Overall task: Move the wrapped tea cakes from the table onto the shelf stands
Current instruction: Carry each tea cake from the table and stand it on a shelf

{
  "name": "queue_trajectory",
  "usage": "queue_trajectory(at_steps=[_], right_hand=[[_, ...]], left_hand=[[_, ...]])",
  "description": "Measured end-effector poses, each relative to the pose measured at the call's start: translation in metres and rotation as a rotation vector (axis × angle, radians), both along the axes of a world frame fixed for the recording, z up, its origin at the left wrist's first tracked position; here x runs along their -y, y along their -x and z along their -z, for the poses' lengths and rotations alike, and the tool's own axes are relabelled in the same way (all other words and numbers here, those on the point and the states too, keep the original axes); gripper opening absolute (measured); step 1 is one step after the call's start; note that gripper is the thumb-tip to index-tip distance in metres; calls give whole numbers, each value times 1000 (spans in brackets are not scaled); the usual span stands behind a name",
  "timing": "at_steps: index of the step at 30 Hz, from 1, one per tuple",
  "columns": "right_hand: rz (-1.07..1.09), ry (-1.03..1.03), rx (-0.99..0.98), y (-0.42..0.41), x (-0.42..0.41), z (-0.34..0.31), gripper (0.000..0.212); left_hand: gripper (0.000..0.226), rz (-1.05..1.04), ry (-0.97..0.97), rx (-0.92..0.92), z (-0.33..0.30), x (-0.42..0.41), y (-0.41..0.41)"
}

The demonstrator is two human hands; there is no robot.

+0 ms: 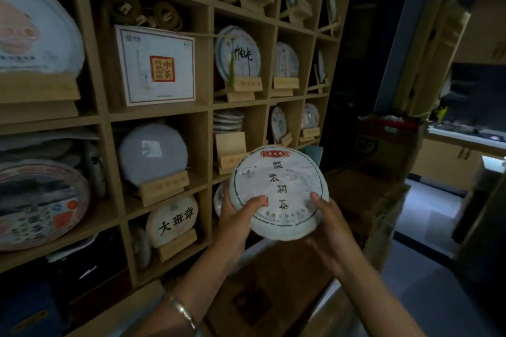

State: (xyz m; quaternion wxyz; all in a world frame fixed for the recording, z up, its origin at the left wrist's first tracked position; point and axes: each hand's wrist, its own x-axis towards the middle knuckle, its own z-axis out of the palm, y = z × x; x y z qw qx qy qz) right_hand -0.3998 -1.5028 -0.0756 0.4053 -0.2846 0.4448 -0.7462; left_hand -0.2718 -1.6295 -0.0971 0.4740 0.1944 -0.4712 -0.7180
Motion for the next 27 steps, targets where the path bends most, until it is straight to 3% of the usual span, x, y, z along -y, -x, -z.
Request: queue_trajectory(at_steps=[4, 10, 17, 20, 21, 24, 27], right_hand=[[-2, 134, -221, 82, 16, -19, 55], [52, 126, -156, 191, 34, -22, 51], [-2, 110, -116, 253, 50, -7, 60], [36, 122, -97, 267, 59, -2, 59], [47, 128, -97, 273, 61, -1, 59], [69, 134, -98, 291, 70, 0, 58], [74, 124, -75, 307, 87, 1, 59]], left_hand=[[52, 32, -12, 24, -11, 10, 87], [56, 95, -5, 13, -23, 17, 187], [49, 144, 23, 140, -13, 42, 235], [66, 220, -8, 234, -7, 63, 240], [65, 185, -44, 248, -6, 73, 238], [34, -112, -29, 304, -1, 109, 224], [36, -412, 178, 426, 11, 149, 198]])
